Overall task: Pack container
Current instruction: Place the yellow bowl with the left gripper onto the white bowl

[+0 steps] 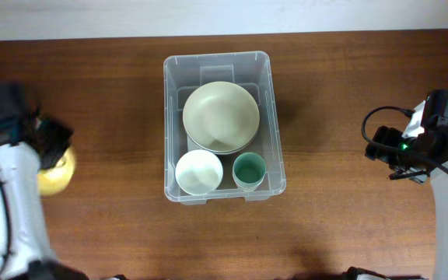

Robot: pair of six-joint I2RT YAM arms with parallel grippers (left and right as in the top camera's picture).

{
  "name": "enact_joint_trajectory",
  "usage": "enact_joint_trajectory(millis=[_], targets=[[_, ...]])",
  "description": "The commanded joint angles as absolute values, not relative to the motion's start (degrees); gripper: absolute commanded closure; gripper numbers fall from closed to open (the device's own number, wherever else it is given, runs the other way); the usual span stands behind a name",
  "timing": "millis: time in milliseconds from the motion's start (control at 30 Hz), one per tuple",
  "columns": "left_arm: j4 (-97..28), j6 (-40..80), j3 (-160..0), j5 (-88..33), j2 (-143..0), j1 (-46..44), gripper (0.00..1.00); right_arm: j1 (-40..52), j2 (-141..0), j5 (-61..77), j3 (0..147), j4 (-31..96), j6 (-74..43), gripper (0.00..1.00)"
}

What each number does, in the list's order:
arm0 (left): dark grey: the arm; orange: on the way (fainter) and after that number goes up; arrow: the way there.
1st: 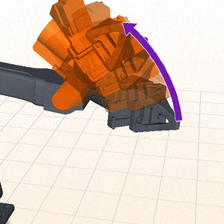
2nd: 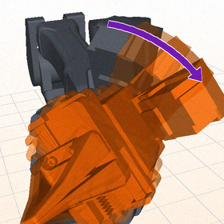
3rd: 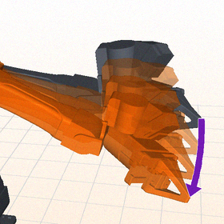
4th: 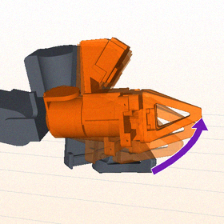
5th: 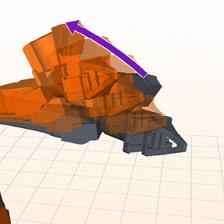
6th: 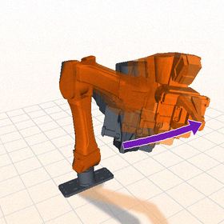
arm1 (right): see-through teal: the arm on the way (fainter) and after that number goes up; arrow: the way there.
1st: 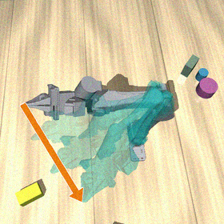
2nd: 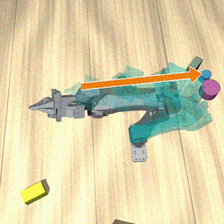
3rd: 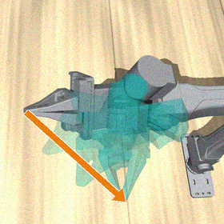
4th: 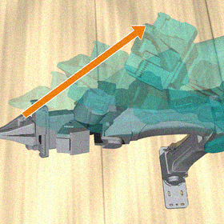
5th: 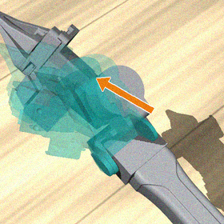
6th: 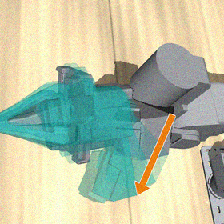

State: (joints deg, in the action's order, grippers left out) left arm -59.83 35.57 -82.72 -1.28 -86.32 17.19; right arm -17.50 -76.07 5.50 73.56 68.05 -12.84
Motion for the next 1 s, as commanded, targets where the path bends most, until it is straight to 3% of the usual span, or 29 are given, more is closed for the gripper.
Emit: enact_joint_trajectory(millis=[0,133,333,567,600,633,667,700,967], targets=[[-60.5,34.2,-89.2,-0.6,-83.2,4.4,0.99,-17.6,-75.7,5.3,73.5,67.9,-12.2,0.22],[-59.7,34.1,-90.5,3.2,-83.9,-13.7,0.99,-17.6,-75.7,5.3,73.5,67.9,-12.2,0.22],[-59.7,31.2,-90.5,3.9,-91.5,-31.0,0.99,-17.6,-75.7,5.3,73.5,67.9,-12.2,0.22],[-64.4,31.2,-90.5,3.4,-99.9,-35.1,0.99,-17.6,-75.7,5.3,73.5,67.9,-12.2,0.22],[-65.0,31.2,-90.5,3.4,-100.1,-35.1,0.82,-17.6,-75.7,5.3,73.5,67.9,-12.2,0.22],[-65.3,31.2,-90.5,3.4,-100.1,-35.1,0.3,-17.6,-75.7,5.3,73.5,67.9,-12.2,0.22],[-65.4,31.2,-90.5,3.4,-100.1,-35.1,0.05,-17.6,-75.7,5.3,73.5,67.9,-12.2,0.22],[-65.4,31.2,-90.5,3.4,-100.1,-35.1,0.01,-17.6,-75.7,5.3,73.5,67.9,-12.2,0.22],[-65.2,27.7,-90.5,10.5,-91.8,-27.7,0.01,-17.6,-75.7,5.4,73.5,67.7,-12.2,0.22]])
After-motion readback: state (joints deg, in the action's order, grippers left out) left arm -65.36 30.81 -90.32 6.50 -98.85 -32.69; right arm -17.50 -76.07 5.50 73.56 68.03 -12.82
